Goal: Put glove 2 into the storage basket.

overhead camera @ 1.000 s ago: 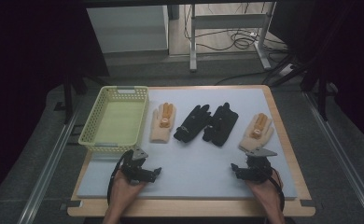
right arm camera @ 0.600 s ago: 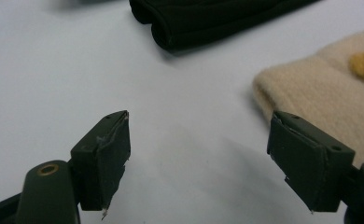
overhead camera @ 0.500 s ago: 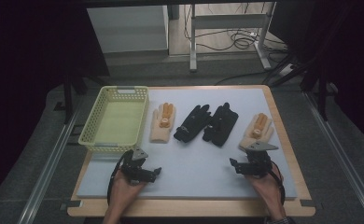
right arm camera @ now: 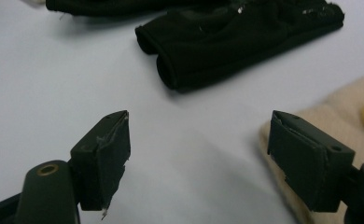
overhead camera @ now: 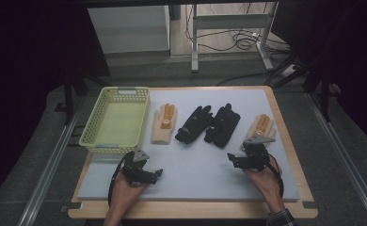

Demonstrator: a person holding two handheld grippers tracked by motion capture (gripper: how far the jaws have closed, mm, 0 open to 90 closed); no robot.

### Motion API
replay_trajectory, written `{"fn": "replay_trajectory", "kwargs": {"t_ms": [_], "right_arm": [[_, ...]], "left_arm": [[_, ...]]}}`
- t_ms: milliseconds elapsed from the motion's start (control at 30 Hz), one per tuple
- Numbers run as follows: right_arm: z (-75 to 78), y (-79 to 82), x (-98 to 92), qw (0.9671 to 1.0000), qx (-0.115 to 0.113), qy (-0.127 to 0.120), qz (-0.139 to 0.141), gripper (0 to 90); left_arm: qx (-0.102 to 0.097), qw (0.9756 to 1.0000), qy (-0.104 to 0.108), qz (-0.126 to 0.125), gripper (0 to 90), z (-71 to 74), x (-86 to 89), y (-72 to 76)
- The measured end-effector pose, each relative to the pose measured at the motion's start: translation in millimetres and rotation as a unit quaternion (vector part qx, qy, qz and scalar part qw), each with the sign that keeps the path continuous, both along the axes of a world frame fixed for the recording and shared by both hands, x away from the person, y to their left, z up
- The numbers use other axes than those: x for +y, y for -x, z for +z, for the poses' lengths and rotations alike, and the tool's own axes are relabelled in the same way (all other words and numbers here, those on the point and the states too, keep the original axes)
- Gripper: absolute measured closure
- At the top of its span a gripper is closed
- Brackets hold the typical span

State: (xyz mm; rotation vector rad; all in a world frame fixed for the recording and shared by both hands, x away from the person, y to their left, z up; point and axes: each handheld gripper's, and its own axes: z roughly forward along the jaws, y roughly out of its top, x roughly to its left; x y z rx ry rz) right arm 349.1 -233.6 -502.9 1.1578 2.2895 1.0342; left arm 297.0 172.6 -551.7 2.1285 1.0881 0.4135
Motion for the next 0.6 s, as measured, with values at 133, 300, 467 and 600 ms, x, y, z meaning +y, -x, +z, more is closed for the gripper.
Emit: {"fn": "replay_trajectory", "kwargs": {"t_ms": [133,300,467,600], "right_arm": [[4.4,-11.8,3.4,1.0000,0.004,0.001,0.007,22.6],[5.3,-24.8,8.3,0.9999,0.005,0.010,0.012,25.5],[6.9,-41.4,12.0,0.9998,0.004,0.014,0.011,29.2],[11.2,-55.0,16.1,0.9998,0.002,0.017,0.009,33.8]], "left_arm": [[0.000,1.0000,0.000,0.000,4.6,0.0,0.0,0.0],[0.000,1.0000,0.000,0.000,4.6,0.0,0.0,0.0],[0.000,1.0000,0.000,0.000,4.6,0.0,0.1,0.0],[0.001,1.0000,0.001,0.000,4.6,0.0,0.2,-0.2]]}}
